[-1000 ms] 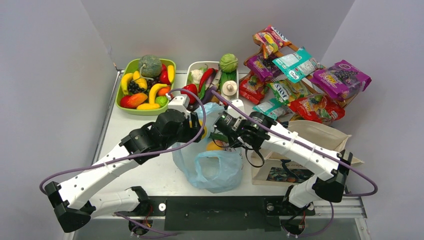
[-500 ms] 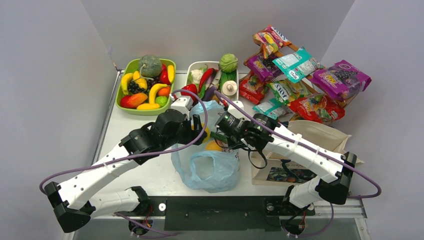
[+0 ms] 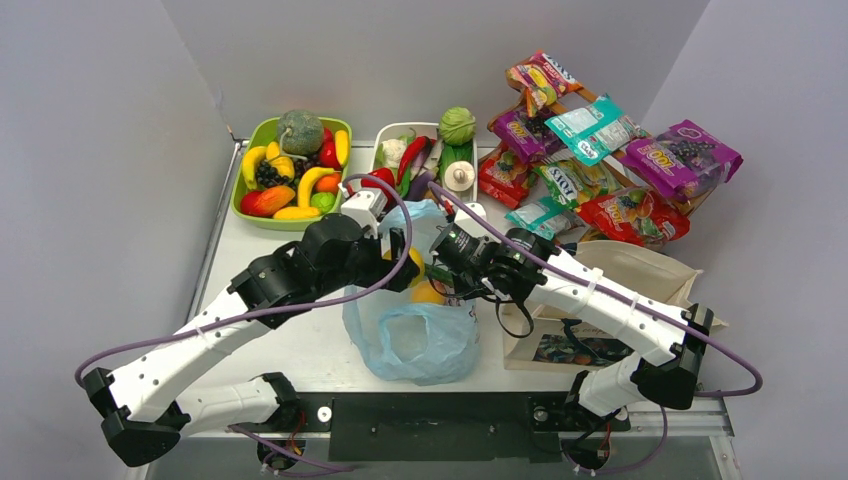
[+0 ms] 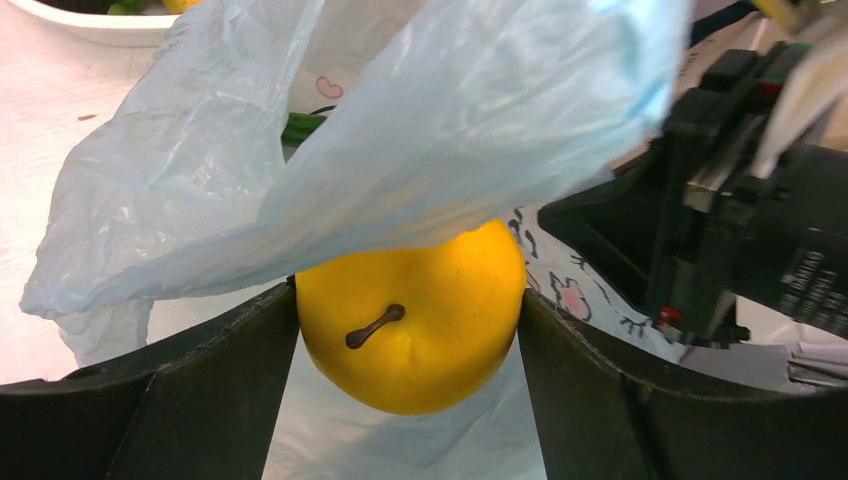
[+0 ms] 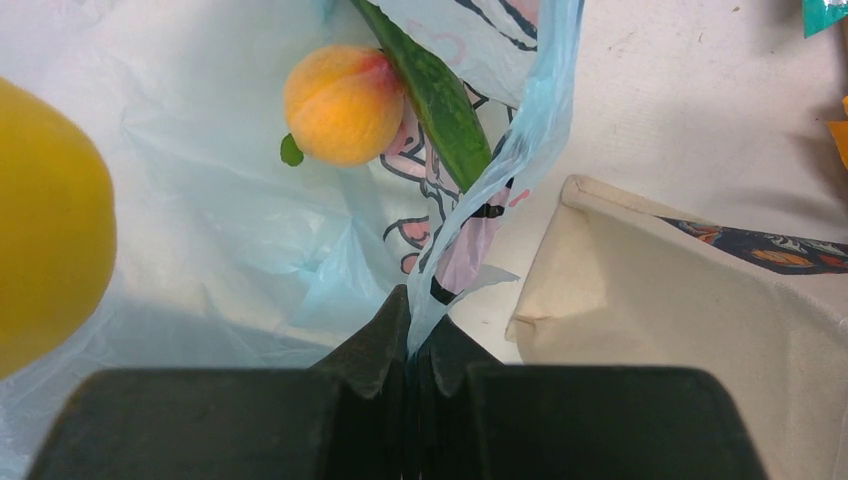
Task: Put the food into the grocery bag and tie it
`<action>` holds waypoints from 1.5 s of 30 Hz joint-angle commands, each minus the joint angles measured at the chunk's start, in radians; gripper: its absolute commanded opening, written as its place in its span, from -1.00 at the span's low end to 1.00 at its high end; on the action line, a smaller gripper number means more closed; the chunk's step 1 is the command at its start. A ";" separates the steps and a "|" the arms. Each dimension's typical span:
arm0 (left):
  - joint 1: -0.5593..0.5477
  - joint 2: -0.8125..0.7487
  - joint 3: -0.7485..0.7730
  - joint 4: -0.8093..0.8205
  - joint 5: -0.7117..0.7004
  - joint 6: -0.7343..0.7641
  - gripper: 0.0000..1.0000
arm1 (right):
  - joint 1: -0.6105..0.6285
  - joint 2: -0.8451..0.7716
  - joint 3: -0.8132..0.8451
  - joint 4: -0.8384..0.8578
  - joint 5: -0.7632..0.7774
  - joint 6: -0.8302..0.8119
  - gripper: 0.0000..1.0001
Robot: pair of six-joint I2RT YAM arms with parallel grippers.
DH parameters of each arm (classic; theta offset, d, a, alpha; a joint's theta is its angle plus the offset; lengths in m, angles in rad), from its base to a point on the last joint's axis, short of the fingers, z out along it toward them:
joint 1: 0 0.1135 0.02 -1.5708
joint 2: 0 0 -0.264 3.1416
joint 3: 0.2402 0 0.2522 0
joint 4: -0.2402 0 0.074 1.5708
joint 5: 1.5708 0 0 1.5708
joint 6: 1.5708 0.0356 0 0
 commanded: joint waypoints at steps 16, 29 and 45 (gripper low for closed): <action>0.004 -0.026 0.194 -0.141 0.100 0.002 0.46 | -0.003 -0.016 -0.003 0.031 -0.004 -0.005 -1.00; 0.129 0.041 0.551 -0.513 -0.198 0.094 0.46 | -0.002 -0.008 -0.013 0.042 -0.013 -0.002 -1.00; 0.695 0.163 0.367 -0.204 0.055 0.186 0.45 | -0.002 -0.006 -0.029 0.053 -0.023 0.000 -1.00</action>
